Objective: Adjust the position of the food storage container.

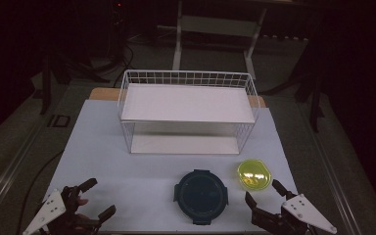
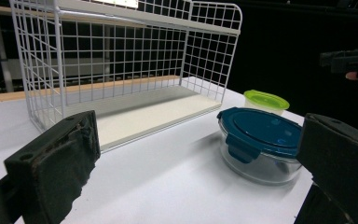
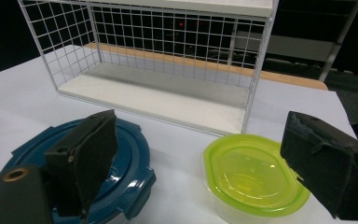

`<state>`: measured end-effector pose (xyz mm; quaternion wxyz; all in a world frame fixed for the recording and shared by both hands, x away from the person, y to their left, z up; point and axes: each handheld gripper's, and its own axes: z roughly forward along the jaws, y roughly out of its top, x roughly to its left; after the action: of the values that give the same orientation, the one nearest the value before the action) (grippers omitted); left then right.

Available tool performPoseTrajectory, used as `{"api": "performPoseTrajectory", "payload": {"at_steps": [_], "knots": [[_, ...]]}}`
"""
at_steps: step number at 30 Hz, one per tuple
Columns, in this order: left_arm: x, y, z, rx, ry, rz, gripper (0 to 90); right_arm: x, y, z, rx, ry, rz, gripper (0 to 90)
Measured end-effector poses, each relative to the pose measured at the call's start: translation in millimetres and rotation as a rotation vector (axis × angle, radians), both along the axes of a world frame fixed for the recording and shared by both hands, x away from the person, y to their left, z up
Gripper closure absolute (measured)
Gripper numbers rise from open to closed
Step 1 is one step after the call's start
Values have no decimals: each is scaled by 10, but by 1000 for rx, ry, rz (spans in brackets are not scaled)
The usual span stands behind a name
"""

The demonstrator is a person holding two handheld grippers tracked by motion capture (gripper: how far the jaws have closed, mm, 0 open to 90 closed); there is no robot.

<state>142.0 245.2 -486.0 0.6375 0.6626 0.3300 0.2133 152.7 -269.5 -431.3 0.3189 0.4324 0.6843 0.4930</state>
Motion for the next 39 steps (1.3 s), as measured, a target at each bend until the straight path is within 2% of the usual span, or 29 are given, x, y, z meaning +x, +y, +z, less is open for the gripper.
{"api": "performPoseTrajectory", "payload": {"at_steps": [3,7,11,15,19,22,31,32,35,36,37,39], "knots": [[8,-7,-3,3,1,-4,0,10,-6,80,2,0,5,108],[5,-8,-2,2,-2,-1,0,25,-41,164,25,-4,45,108],[12,0,-5,-2,-4,5,0,96,-21,241,-16,11,104,130],[23,3,-14,-8,9,-2,0,160,14,300,-21,7,118,130],[22,-1,-14,-5,8,-4,0,252,51,311,-23,29,131,136],[26,4,-15,-10,9,1,0,310,75,277,-30,49,139,148],[43,-4,-26,-13,16,-8,0,465,103,69,-41,144,172,315],[44,-4,-25,-13,15,-7,0,493,107,17,-53,165,179,358],[47,-9,-25,-13,16,-9,0,511,117,-38,-71,178,181,402],[49,-11,-25,-15,15,-13,0,518,130,-90,-93,187,185,471],[49,-11,-25,-15,15,-13,0,518,130,-90,-93,187,185,471],[48,-12,-25,-11,15,-16,0,516,143,-136,-114,189,172,538]]}}
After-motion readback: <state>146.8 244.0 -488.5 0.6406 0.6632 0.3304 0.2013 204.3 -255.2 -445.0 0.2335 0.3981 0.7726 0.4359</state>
